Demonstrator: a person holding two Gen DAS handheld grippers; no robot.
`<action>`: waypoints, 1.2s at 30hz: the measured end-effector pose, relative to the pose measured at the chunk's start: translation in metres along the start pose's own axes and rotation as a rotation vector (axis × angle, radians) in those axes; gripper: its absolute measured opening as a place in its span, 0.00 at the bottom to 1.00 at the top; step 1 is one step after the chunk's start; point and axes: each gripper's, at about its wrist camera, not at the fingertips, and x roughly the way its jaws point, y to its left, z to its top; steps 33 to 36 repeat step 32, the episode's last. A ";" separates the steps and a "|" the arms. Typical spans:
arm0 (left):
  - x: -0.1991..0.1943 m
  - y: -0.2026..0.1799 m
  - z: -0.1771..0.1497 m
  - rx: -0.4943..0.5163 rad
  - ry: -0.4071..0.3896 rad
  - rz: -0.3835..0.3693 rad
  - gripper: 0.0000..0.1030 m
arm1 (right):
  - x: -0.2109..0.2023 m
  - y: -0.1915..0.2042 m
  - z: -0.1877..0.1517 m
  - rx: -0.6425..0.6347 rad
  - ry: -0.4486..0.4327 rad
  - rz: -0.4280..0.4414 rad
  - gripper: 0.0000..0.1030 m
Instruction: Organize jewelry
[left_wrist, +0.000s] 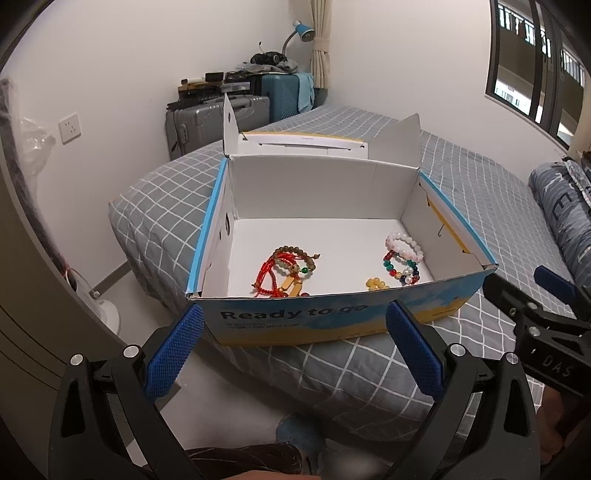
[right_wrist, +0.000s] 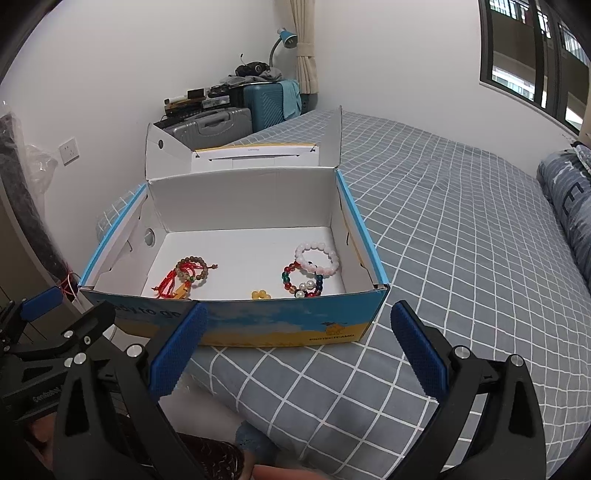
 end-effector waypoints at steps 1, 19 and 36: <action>0.000 0.000 0.000 0.001 -0.001 0.000 0.94 | 0.001 0.000 0.000 -0.001 0.003 0.001 0.93; 0.001 -0.005 0.000 0.026 0.003 0.015 0.95 | 0.003 0.002 -0.001 -0.010 0.004 -0.001 0.93; -0.001 -0.002 0.001 0.003 -0.005 0.007 0.94 | 0.006 0.000 -0.002 -0.002 0.009 0.001 0.93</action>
